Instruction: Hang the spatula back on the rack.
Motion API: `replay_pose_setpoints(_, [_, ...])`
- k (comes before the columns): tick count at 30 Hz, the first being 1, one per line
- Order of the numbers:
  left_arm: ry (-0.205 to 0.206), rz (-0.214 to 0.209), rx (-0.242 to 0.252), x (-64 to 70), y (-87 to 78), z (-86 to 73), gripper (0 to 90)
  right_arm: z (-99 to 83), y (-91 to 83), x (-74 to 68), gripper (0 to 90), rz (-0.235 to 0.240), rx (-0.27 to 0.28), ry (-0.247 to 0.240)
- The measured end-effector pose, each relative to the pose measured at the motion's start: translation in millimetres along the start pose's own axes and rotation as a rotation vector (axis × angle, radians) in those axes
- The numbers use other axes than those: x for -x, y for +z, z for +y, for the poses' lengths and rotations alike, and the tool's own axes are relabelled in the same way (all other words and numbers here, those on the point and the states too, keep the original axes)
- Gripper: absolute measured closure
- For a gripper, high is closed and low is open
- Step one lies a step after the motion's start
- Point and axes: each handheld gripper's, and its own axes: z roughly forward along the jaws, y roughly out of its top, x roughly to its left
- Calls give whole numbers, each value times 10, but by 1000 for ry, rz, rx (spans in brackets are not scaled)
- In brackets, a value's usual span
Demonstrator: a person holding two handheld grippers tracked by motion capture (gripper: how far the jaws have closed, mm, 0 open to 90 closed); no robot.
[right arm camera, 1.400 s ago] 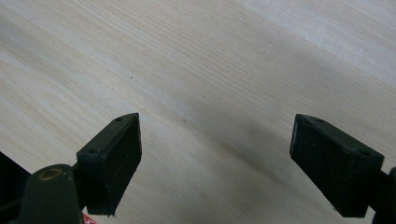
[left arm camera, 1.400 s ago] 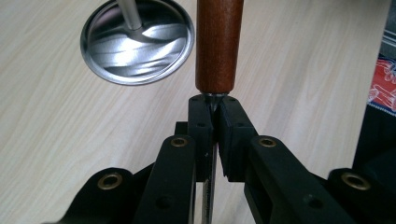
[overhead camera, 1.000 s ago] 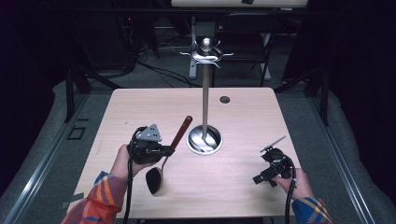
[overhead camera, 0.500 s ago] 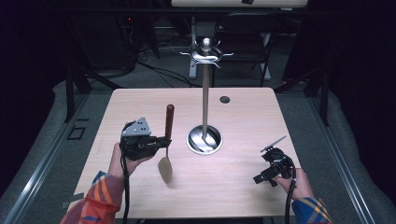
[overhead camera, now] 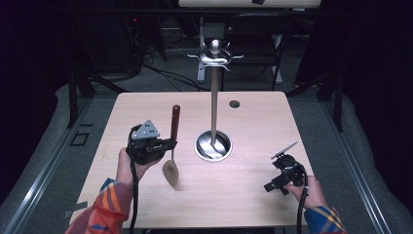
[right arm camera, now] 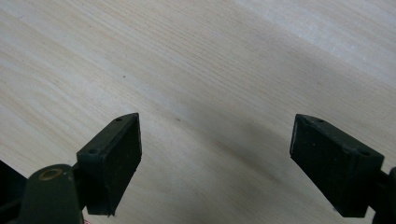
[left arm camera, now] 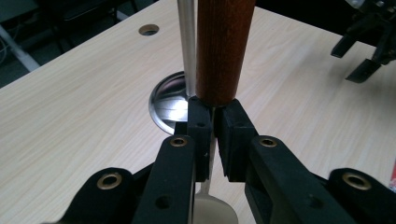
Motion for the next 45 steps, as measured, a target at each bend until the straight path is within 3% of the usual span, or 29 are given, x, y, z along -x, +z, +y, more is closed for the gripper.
replay_pose_setpoints(6, [12, 11, -3, 2, 27, 84, 840, 0, 13, -20, 162, -9, -5, 1])
replay_pose_setpoints(9, [8, 16, 0, -12, 44, 122, 840, 1, 10, -17, 162, 10, -2, 4])
replay_pose_setpoints(19, [0, 40, 14, -77, 92, 329, 840, -2, 4, 0, 160, -14, -2, 5])
replay_pose_setpoints(37, [-45, 73, 50, -102, 116, 587, 838, -6, -1, -8, 160, -9, 17, 3])
replay_pose_setpoints(45, [-25, 67, 45, -85, 110, 688, 838, -6, -7, 0, 160, -15, 11, -5])
